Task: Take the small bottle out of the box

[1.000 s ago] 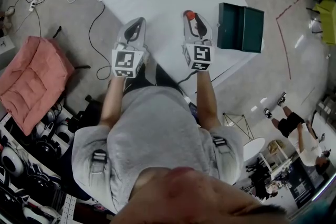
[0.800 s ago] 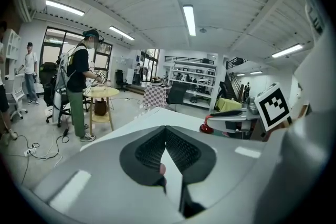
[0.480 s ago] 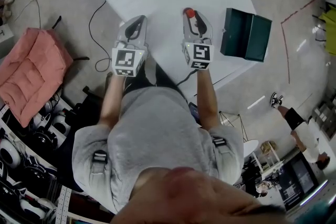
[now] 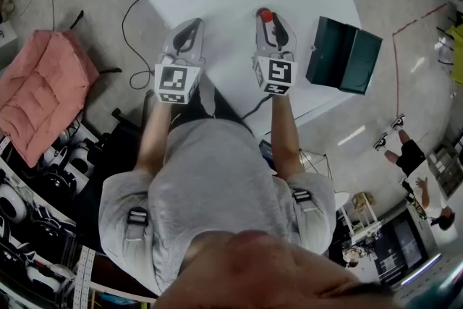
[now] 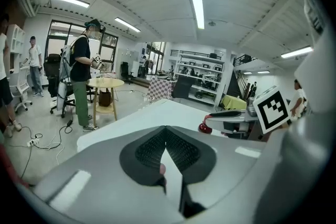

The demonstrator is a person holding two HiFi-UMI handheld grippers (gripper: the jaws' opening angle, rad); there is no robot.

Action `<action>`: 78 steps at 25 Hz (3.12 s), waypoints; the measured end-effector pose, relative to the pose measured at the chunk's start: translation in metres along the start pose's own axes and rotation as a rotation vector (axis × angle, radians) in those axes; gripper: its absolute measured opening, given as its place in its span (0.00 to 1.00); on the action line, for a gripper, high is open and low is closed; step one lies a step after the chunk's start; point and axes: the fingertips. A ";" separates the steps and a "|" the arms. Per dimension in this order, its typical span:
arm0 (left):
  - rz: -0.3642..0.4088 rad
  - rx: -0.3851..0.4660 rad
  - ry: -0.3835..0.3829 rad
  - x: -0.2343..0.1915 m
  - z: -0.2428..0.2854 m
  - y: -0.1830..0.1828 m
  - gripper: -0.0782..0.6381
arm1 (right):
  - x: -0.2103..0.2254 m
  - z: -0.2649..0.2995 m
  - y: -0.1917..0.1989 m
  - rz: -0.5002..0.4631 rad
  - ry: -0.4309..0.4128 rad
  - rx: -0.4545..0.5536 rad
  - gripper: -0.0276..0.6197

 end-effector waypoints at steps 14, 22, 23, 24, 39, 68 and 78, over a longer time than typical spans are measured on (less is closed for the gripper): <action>-0.018 -0.042 0.002 0.002 0.008 0.016 0.13 | 0.011 0.008 0.017 0.042 0.002 -0.028 0.25; -0.016 -0.041 0.016 0.007 0.006 0.017 0.13 | 0.007 0.006 0.020 0.041 -0.002 -0.029 0.25; -0.015 -0.041 0.017 0.008 0.006 0.017 0.13 | 0.008 0.006 0.020 0.043 -0.001 -0.027 0.25; -0.014 -0.040 0.018 0.009 0.006 0.017 0.13 | 0.008 0.006 0.020 0.044 -0.001 -0.025 0.25; 0.007 -0.013 0.037 0.014 -0.003 0.007 0.13 | 0.001 -0.002 0.014 0.072 0.016 -0.002 0.38; 0.107 0.123 0.254 0.064 -0.024 -0.061 0.13 | 0.019 -0.102 -0.057 0.006 0.270 0.183 0.25; 0.142 0.172 0.342 0.092 -0.041 -0.080 0.13 | 0.018 -0.155 -0.070 -0.001 0.366 0.248 0.21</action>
Point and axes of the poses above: the fingertips, and each gripper's own axes: z forward along the fingers, x to its right, y out of its underside, and after that the axes turned 13 degrees about x, right-handed
